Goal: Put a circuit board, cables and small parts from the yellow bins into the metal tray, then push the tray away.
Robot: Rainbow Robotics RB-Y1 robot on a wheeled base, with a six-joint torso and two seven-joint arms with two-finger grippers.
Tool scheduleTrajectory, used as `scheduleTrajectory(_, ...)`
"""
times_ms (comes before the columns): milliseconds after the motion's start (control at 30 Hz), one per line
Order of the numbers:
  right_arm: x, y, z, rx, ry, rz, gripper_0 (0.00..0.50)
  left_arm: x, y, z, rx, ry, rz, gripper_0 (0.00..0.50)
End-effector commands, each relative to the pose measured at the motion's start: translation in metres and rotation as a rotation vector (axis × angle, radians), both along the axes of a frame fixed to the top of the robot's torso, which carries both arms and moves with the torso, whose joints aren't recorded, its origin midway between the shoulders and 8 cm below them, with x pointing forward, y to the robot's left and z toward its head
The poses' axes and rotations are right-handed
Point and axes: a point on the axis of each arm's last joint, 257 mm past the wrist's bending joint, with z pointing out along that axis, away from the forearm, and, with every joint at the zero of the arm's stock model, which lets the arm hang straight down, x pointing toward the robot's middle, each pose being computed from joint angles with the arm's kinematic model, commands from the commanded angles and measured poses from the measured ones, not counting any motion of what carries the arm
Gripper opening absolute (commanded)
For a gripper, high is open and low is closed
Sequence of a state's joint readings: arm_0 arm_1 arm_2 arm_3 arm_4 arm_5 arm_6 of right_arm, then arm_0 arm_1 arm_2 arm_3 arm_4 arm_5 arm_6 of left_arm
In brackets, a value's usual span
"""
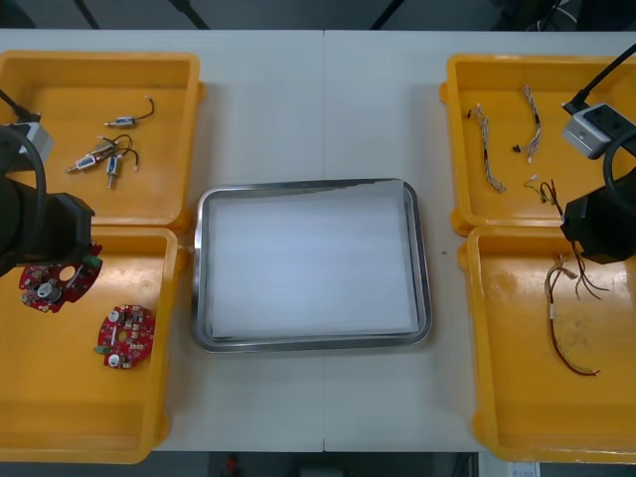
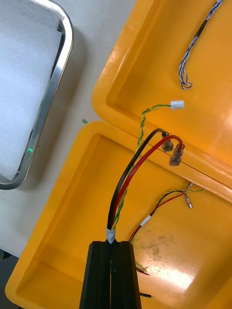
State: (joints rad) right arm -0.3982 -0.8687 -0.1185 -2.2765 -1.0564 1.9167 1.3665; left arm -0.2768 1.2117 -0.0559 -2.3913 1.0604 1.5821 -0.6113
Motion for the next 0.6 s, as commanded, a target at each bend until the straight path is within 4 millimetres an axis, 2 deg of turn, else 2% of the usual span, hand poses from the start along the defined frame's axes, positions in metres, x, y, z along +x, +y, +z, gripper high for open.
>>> scheduleTrajectory(33, 0.003, -0.005, 0.009, -0.013, -0.007, -0.023, 0.000, 0.007, -0.034, 0.025, -0.063, -0.049, 0.027, 0.000)
scheduleTrajectory(267, 0.003, -0.005, 0.009, -0.013, -0.007, -0.023, 0.000, 0.015, -0.072, 0.029, -0.091, -0.065, 0.033, 0.000)
scheduleTrajectory(467, 0.003, -0.005, 0.009, -0.013, -0.007, -0.023, 0.000, 0.022, -0.104, 0.017, -0.112, -0.089, 0.050, 0.000)
scheduleTrajectory(600, 0.003, -0.005, 0.009, -0.013, -0.007, -0.023, 0.000, 0.026, -0.124, -0.001, -0.091, -0.114, 0.036, 0.000)
